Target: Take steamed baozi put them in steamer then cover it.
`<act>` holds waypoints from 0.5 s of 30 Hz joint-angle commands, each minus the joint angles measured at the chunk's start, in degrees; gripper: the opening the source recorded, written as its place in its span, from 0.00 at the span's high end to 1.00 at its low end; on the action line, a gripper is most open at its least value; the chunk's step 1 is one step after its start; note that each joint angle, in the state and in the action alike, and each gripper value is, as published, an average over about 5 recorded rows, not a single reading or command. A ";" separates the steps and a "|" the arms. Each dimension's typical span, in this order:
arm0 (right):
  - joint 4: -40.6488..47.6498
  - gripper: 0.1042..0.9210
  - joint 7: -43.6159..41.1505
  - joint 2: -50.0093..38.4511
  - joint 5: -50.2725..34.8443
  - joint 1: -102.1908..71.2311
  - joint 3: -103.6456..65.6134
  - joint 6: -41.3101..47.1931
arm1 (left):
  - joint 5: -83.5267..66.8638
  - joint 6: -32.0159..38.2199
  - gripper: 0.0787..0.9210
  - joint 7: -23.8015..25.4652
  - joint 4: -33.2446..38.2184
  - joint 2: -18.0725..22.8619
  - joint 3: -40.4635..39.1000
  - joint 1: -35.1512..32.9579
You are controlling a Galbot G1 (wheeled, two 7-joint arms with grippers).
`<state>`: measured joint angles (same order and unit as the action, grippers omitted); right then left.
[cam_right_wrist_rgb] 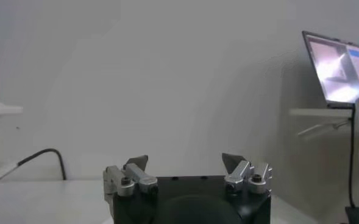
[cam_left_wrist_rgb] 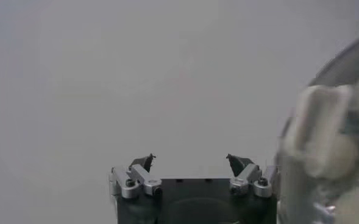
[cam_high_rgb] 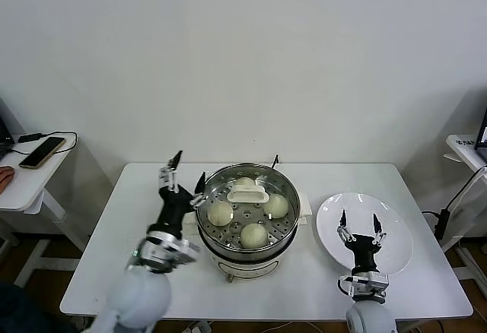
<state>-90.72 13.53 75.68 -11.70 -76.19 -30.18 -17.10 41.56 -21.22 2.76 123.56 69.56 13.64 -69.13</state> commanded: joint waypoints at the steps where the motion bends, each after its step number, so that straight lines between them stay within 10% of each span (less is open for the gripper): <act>1: -3.74 0.12 -4.15 -0.70 -6.24 -3.73 -0.33 2.75 | -43.60 22.85 0.12 -5.87 -19.52 -1.36 15.35 -1.23; 15: -3.70 0.12 -4.75 -0.44 -5.64 -6.37 -1.64 0.76 | -45.07 39.88 0.12 -2.89 -25.13 2.21 16.55 -7.06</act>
<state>-93.79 9.94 75.27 -16.10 -80.92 -31.53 -15.96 6.96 4.08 -0.08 104.83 70.79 26.06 -72.59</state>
